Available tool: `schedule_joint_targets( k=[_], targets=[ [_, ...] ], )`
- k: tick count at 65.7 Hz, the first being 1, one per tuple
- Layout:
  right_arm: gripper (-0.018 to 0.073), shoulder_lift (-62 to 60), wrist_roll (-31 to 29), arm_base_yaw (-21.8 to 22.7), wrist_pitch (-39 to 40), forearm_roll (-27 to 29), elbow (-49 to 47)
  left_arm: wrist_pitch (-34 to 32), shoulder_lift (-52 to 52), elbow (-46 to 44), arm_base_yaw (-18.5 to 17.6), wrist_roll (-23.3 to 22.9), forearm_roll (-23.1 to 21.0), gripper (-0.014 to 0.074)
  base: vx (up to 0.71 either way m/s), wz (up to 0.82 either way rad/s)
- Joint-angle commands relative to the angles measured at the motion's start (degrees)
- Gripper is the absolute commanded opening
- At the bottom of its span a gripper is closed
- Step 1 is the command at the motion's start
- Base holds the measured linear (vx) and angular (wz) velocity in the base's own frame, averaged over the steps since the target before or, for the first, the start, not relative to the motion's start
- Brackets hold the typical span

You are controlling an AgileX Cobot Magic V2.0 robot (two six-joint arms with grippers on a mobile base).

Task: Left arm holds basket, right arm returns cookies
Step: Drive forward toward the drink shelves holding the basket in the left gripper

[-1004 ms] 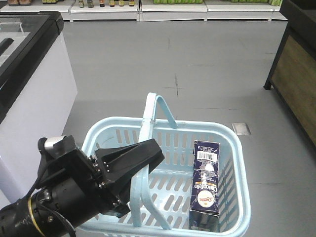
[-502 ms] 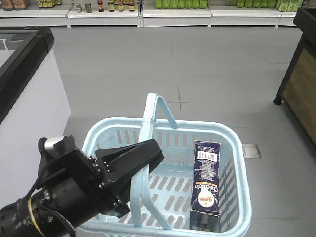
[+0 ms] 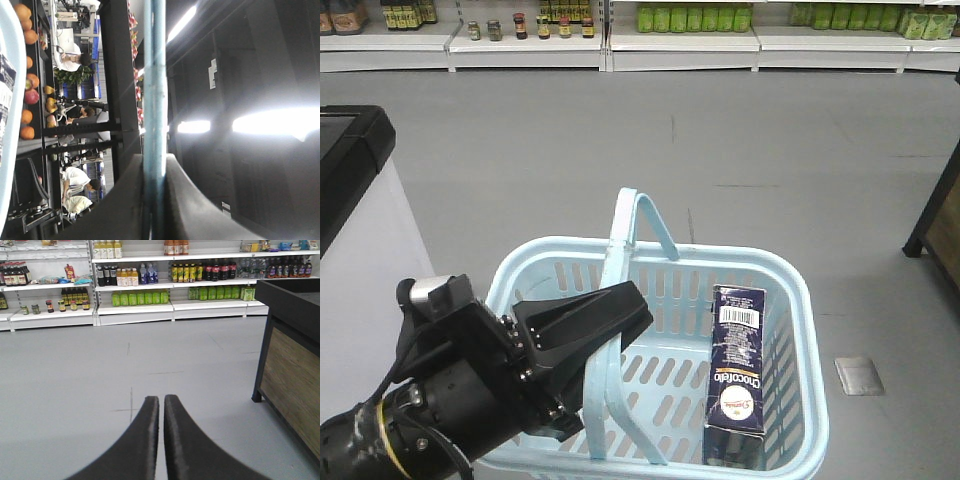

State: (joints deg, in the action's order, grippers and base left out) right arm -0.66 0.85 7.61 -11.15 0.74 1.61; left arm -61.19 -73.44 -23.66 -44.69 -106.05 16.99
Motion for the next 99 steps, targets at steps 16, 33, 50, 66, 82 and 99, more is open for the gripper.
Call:
schedule_joint_targets(
  k=[16,33,50,66,82,99],
  targets=[
    [-0.0010,-0.7,-0.2,0.3,4.4,-0.2,1.1,-7.6,1.8,-2.0,-0.3,0.4,-1.6,-0.0003,0.55,0.01],
    [-0.0010,-0.7,-0.2,0.3,4.4,-0.2,1.1,-7.6,1.8,-2.0,-0.3,0.4,-1.6,-0.0003,0.56,0.01],
    [-0.0010,-0.7,-0.2,0.3,4.4,-0.2,1.1,-7.6,1.8,-2.0,-0.3,0.4,-1.6,-0.0003,0.57,0.00],
    [-0.0010,-0.7,-0.2,0.3,4.1,-0.2,1.1,-7.6,1.8,-2.0,-0.3,0.4,-1.6,-0.0003,0.58,-0.01],
    [-0.0010,-0.7,-0.2,0.3,4.2,-0.2,1.1,-7.6,1.8,-2.0,-0.3,0.4,-1.6,-0.0003,0.59,-0.01],
    [-0.0010,-0.7,-0.2,0.3,4.2,-0.2,1.1,-7.5,1.8,-2.0,-0.3,0.4,-1.6,-0.0003,0.59,0.01]
  ],
)
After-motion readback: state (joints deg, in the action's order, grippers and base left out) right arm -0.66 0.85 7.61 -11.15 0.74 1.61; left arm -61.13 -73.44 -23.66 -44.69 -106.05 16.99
